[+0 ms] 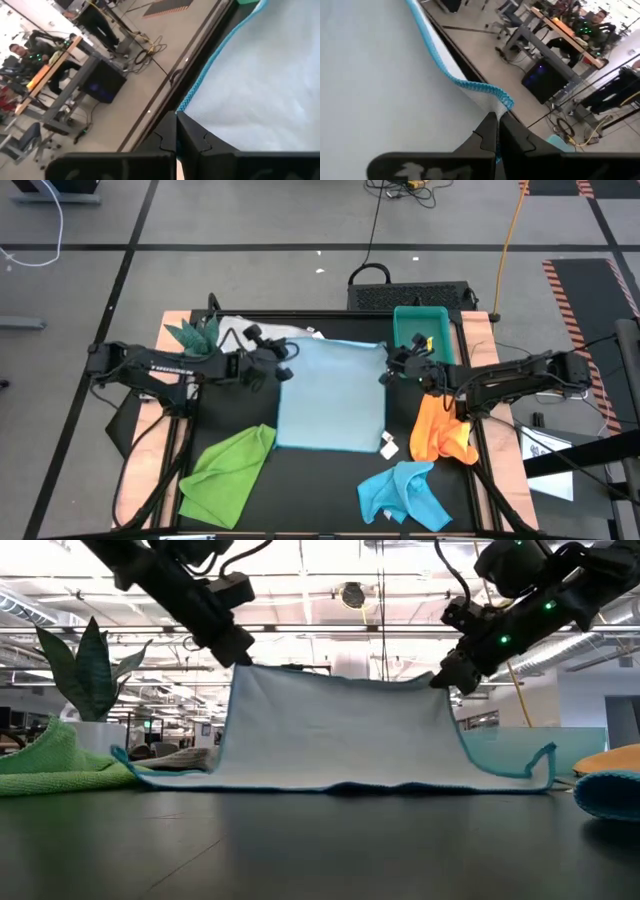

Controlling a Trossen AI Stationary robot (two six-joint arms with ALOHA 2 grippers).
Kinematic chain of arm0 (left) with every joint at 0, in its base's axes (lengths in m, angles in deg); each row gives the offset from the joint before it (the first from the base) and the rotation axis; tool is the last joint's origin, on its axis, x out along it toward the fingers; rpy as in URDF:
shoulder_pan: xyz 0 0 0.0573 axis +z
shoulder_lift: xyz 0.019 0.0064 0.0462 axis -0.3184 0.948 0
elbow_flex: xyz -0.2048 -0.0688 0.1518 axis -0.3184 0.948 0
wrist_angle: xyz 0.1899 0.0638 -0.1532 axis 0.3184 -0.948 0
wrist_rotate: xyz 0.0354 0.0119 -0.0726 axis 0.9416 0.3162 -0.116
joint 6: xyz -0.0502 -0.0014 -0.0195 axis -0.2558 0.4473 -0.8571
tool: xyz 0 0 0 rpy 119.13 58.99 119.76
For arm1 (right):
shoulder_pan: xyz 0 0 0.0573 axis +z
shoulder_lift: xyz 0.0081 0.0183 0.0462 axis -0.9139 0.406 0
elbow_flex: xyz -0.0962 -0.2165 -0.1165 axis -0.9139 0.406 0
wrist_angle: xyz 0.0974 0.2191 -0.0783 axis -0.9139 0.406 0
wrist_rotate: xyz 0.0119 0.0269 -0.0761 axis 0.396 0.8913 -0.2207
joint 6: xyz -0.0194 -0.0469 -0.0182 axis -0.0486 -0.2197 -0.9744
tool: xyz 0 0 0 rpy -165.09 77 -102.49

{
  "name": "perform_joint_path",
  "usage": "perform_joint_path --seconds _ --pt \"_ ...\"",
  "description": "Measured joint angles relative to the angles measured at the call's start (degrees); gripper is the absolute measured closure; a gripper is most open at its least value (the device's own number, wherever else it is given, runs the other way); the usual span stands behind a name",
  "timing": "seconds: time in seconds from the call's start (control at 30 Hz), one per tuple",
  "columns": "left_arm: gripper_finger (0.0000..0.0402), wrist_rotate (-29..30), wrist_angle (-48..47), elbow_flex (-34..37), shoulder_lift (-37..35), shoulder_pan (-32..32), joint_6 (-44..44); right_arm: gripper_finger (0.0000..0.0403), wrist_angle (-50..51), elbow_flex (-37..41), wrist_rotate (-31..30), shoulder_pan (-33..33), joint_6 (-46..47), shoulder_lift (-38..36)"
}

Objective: Fold microfiber towels
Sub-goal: Fold the light blue microfiber cloth

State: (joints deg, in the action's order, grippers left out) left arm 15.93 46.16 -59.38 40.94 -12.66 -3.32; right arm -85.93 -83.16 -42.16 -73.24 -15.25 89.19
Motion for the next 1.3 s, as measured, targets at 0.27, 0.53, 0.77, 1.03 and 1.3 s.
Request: perform_joint_path --seconds 0.27,0.53,0.77,1.03,1.3 --pt "0.0397 -0.14 -6.60 -0.24 0.00 -3.52 0.78 0.0403 9.83 0.00 1.41 7.30 -0.14 -0.08" --pt "0.0397 -7.71 -16.16 -0.24 0.00 -18.13 -9.55 0.0403 13.73 0.00 9.78 20.13 4.59 -0.10" --pt "0.0395 -8.32 -18.61 -0.23 0.00 -28.73 -20.34 0.0403 13.64 0.00 21.06 27.80 14.20 -0.10" --pt "0.0395 -10.36 -18.54 1.29 2.18 -35.97 -31.38 0.0403 12.93 0.59 22.44 33.76 15.87 0.34" --pt "0.0397 0.06 -18.45 2.72 5.25 -36.72 -33.37 0.0403 11.91 2.58 14.03 33.99 15.70 1.46"
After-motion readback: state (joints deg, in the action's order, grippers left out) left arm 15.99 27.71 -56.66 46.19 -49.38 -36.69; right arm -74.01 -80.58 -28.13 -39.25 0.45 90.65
